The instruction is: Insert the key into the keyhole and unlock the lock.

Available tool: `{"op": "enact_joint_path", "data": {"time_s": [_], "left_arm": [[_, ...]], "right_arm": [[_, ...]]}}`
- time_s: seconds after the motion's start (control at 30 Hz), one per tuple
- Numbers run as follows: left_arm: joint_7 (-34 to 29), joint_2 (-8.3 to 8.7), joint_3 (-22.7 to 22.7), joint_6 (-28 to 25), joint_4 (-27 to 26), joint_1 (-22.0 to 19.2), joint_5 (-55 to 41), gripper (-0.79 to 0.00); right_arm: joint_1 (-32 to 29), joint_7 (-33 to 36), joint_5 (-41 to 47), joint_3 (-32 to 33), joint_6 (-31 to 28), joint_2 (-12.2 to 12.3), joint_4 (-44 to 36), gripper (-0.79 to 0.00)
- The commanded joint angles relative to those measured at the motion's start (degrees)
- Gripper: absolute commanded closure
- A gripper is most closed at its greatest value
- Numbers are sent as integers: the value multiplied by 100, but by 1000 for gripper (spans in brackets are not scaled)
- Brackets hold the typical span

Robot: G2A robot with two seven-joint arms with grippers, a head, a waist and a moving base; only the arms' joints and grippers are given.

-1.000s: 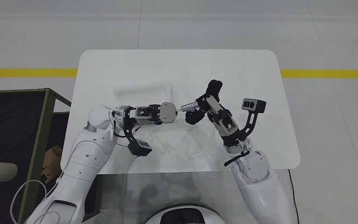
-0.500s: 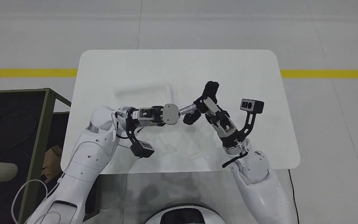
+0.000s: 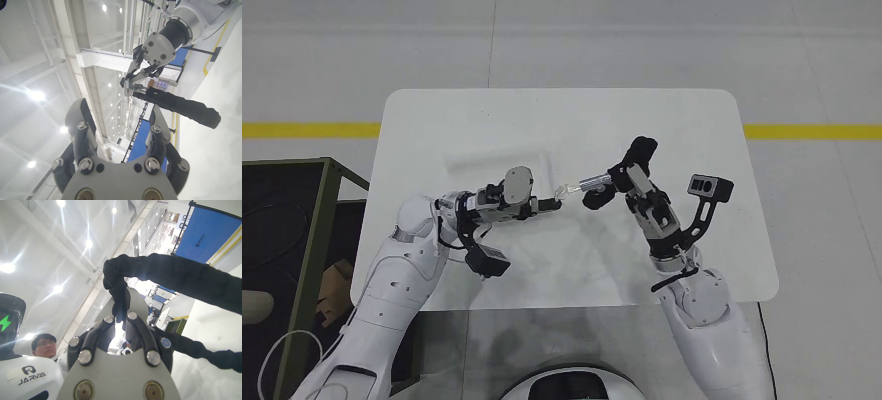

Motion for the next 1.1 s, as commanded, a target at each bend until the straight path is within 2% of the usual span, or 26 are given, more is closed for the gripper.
{"op": "enact_joint_path", "data": {"time_s": [0.0, 0.13, 0.17, 0.2, 0.6, 0.67, 0.73, 0.77, 0.9, 1.07], "left_arm": [[25, 11, 6, -15, -50, 36, 76, -785], [-8, 20, 47, 26, -141, 56, 225, -785], [-26, 21, 49, 32, -146, 59, 226, -763], [-47, 24, 49, 27, -142, 58, 239, -785], [-70, 41, -2, -61, -138, 59, 211, -785], [-299, 59, -33, -171, -146, 121, 393, -785], [-421, 93, -124, -571, -190, 138, 416, -785], [-399, 99, -168, -854, -208, 166, 137, -785], [-309, 125, -407, -2300, -245, 191, -1193, -785], [-872, 151, -691, -4245, -286, 253, -2892, -785]], "right_arm": [[-6, -4, -14, 20, 6, 5, 1, 0], [2, -55, -100, 28, 8, 10, 25, 0], [7, -83, -123, 21, 4, 9, 30, 0], [11, -107, -147, 16, 3, 8, 34, 0], [91, -212, -182, 13, 117, 12, 79, 0], [113, -207, -170, 18, 120, 14, 96, 0], [132, -215, -147, 27, 116, 15, 103, 0], [141, -225, -137, 33, 105, 16, 111, 0], [183, -246, -131, 49, 100, 17, 173, 0], [192, -238, -135, 50, 103, 18, 183, 0]]}}
